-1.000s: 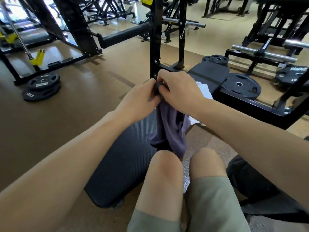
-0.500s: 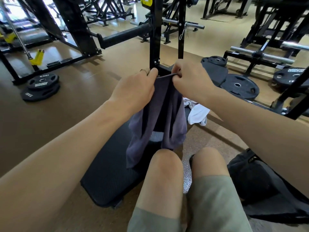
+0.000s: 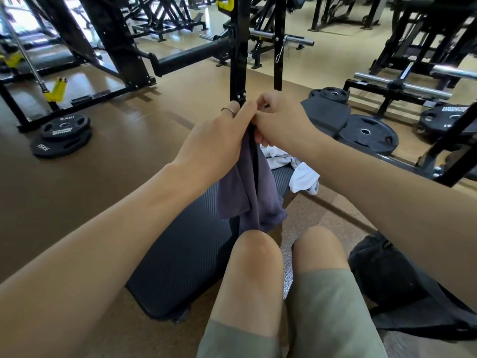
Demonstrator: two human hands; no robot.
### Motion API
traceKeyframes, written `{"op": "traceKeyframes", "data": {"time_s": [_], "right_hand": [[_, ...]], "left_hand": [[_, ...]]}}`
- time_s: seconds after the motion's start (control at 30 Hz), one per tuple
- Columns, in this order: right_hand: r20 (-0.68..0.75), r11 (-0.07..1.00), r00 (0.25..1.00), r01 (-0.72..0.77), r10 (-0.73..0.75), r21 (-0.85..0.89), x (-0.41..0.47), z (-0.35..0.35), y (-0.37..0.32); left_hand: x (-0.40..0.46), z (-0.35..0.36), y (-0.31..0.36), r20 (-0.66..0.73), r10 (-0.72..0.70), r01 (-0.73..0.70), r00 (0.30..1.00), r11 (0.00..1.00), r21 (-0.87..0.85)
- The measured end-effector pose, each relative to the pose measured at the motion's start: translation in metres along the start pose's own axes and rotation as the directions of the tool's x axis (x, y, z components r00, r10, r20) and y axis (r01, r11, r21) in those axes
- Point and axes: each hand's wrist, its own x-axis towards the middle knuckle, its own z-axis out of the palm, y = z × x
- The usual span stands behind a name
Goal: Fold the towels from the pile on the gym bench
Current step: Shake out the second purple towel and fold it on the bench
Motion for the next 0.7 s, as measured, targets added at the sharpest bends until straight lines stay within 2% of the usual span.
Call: {"op": "traceKeyframes", "data": {"time_s": [0.1,0.17,0.23,0.27,0.33,0.37,0.43,0.57,0.7], "right_hand": [[-0.048,1.0,0.999,0.006,-0.006,-0.001,0.002,0.004,0.001],[-0.114,0.997,0.991,0.062,-0.066,-0.036,0.004,0.006,0.002],[-0.119,0.951,0.965,0.202,-0.234,-0.235,0.005,0.004,0.004],[-0.086,0.886,0.946,0.258,-0.313,-0.385,0.004,0.003,0.005],[-0.026,0.753,0.934,0.272,-0.357,-0.6,0.006,-0.003,0.011],[-0.033,0.743,0.935,0.259,-0.353,-0.617,0.007,-0.006,0.014],[-0.082,0.815,0.938,0.247,-0.338,-0.524,0.008,-0.006,0.02],[-0.082,0.978,0.986,0.128,-0.143,-0.166,0.004,0.006,0.01],[-0.074,0.995,0.994,0.071,-0.076,-0.066,0.006,0.01,-0.005]], "left_hand": [[-0.007,0.01,0.0,0.037,-0.061,0.062,0.997,0.998,-0.021],[-0.011,0.016,0.002,0.081,-0.079,0.078,0.994,0.997,0.011],[-0.016,0.017,0.003,0.109,-0.103,0.097,0.989,0.993,0.06],[-0.016,0.016,0.002,0.108,-0.121,0.111,0.987,0.989,0.095],[-0.015,0.01,-0.005,0.086,-0.14,0.124,0.986,0.977,0.175],[-0.015,0.007,-0.01,0.075,-0.144,0.127,0.987,0.971,0.203],[-0.015,0.005,-0.016,0.076,-0.142,0.126,0.987,0.974,0.187],[-0.019,0.015,-0.001,0.106,-0.169,0.176,0.98,0.983,-0.059],[-0.023,0.039,0.014,0.047,-0.236,0.241,0.971,0.958,-0.158]]}}
